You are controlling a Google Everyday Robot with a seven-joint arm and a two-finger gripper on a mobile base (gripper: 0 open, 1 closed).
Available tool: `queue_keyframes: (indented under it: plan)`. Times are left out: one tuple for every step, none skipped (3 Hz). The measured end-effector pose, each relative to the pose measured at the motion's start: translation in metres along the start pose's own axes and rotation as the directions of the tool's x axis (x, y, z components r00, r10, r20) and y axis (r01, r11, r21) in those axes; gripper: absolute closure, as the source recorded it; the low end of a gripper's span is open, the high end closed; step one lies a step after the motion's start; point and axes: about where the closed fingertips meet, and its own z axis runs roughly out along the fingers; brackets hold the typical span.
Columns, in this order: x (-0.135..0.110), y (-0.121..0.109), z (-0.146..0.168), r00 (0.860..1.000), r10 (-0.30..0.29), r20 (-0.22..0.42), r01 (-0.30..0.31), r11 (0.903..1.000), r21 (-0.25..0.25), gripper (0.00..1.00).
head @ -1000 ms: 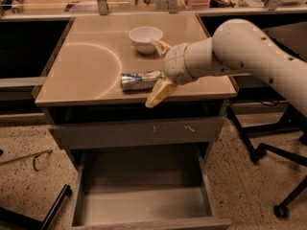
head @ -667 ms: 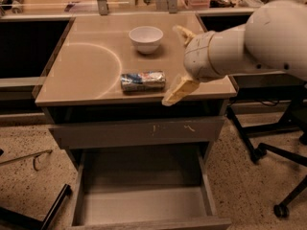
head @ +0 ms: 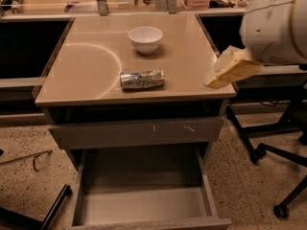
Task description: Pick redbull can from middle drawer and place on counter
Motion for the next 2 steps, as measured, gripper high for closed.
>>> queue_keyframes:
  plan:
    - [0.0081,-0.0190,-0.0412,0.999,0.013,-0.050,-0.009,0.9966,0.082,0.00]
    - [0.0098,-0.0202,-0.0434,0.998,0.017,-0.053,-0.012,0.9961,0.087,0.00]
